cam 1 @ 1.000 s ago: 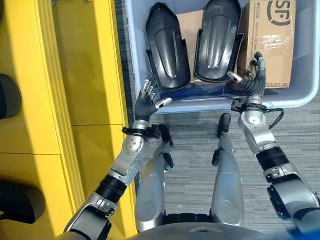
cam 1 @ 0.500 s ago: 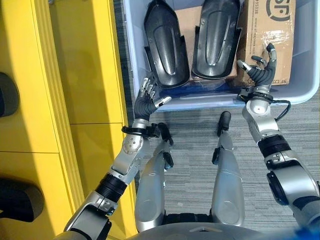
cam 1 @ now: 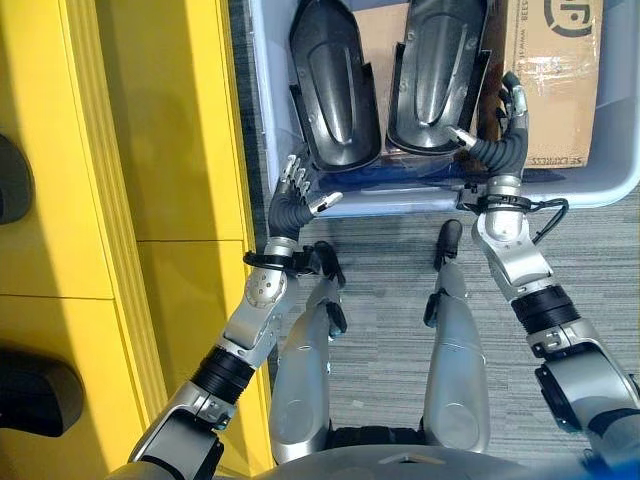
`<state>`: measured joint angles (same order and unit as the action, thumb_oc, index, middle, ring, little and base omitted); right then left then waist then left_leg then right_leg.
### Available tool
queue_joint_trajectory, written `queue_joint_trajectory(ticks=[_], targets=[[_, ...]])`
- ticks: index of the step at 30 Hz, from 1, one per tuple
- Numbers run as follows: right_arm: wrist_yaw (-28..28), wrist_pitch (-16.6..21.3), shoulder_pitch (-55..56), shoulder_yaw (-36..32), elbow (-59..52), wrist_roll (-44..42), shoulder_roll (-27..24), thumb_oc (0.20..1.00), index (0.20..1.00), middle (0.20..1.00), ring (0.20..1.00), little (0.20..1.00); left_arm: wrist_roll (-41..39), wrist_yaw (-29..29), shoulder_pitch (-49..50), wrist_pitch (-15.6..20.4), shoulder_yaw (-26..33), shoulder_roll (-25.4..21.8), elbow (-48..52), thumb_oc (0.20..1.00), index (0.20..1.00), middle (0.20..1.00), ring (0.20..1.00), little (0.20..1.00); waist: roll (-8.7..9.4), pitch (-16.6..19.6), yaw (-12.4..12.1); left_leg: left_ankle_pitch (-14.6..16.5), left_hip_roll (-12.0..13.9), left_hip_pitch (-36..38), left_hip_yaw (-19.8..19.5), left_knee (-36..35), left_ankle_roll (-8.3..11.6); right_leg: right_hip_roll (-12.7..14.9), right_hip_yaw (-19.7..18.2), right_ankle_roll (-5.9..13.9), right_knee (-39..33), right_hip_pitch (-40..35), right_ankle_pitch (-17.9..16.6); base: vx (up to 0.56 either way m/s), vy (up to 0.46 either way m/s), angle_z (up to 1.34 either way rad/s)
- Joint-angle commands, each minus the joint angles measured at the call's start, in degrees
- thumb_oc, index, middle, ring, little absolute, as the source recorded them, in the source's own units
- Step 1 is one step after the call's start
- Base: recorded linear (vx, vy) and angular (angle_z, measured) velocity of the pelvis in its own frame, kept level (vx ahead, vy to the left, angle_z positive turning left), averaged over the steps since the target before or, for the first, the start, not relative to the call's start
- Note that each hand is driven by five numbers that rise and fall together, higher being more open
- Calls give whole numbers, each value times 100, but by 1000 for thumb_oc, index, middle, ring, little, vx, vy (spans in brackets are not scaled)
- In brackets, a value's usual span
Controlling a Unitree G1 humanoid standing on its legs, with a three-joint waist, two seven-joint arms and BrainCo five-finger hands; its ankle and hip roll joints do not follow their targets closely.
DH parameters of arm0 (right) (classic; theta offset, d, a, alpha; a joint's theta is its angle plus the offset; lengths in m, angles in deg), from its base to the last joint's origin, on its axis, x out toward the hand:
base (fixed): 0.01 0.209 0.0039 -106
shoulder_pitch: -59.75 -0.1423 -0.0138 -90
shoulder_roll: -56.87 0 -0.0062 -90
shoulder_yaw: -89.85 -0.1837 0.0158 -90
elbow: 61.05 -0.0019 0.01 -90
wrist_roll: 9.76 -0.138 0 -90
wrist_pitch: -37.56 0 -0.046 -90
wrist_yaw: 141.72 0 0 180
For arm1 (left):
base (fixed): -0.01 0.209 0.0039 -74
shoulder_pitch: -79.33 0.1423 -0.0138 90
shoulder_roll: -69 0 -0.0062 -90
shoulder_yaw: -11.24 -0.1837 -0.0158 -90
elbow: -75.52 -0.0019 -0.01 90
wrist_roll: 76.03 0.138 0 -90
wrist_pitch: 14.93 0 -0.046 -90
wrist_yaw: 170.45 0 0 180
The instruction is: Move parts from the plastic box to the shelf.
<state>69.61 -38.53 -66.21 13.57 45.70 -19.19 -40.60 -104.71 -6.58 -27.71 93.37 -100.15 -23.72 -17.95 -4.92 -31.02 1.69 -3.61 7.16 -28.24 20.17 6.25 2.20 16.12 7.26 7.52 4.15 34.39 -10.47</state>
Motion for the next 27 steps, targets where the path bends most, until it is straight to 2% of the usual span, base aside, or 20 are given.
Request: queue_joint_trajectory(ticks=[1,5,7,8,11,13,14,16,23,24,27], targets=[[44,277,-105,-110,-715,413,-11,1000,1000,1000,1000,1000,65,33,84,250,85,-241,572,1000,1000,1000,1000,1000,-16,126,-84,218,464,-119,-511,414,435,197,103,359,770,13,435,0,0,0],[69,317,-173,-71,-882,397,49,1000,1000,1000,1000,1000,71,0,92,241,86,-266,586,1000,1000,1000,1000,1000,14,123,-84,100,454,-192,-460,416,382,192,110,301,754,80,335,-35,-3,1],[74,304,-210,-45,-868,401,70,1000,1000,1000,1000,1000,59,-4,90,243,86,-281,587,1000,1000,1000,1000,1000,17,123,-91,99,453,-202,-467,412,378,189,108,296,760,88,338,31,7,1],[80,292,-232,-39,-840,408,76,1000,1000,1000,1000,1000,57,-4,85,240,82,-282,579,1000,1000,1000,1000,1000,12,126,-104,212,451,-135,-519,415,433,185,89,344,782,25,445,61,12,2],[102,252,-324,-9,-640,374,83,1000,1000,1000,1000,1000,34,6,87,243,79,-286,574,1000,1000,1000,1000,1000,7,126,-122,197,454,-149,-530,405,434,188,90,334,776,36,447,20,4,1],[112,244,-388,-4,-406,271,120,1000,1000,1000,1000,1000,26,0,63,253,59,-290,561,1000,1000,1000,1000,1000,3,127,-137,194,454,-166,-528,410,430,184,92,335,778,50,442,-42,-4,0],[108,273,-468,0,-160,141,159,1000,1000,1000,1000,1000,7,1,51,269,35,-278,554,1000,1000,1000,1000,1000,-4,123,-139,76,452,-250,-475,401,375,187,96,287,758,142,328,0,0,0],[117,269,-519,3,87,16,191,1000,1000,1000,1000,1000,-19,-4,40,283,10,-274,544,1000,1000,1000,1000,1000,-28,125,-163,196,453,-185,-525,407,434,180,78,336,789,83,444,29,4,-1],[120,249,-734,-19,930,-304,167,1000,1000,1000,1000,1000,-58,5,32,308,-53,-260,506,1000,1000,1000,1000,1000,-104,125,-210,164,426,-216,-534,367,432,177,57,326,805,155,439,-11,-1,0],[111,251,-791,-18,1077,-354,154,1000,1000,1000,1000,1000,-65,12,31,323,-64,-257,505,1000,1000,1000,1000,1000,-110,123,-212,39,424,-299,-488,353,380,181,77,277,776,233,329,-78,-7,0],[104,253,-881,-43,1491,-533,136,1000,1000,1000,1000,1000,-87,17,37,322,-77,-270,529,1000,1000,1000,1000,1000,-151,123,-229,25,422,-329,-488,338,385,183,88,278,781,279,331,-25,-2,0]])
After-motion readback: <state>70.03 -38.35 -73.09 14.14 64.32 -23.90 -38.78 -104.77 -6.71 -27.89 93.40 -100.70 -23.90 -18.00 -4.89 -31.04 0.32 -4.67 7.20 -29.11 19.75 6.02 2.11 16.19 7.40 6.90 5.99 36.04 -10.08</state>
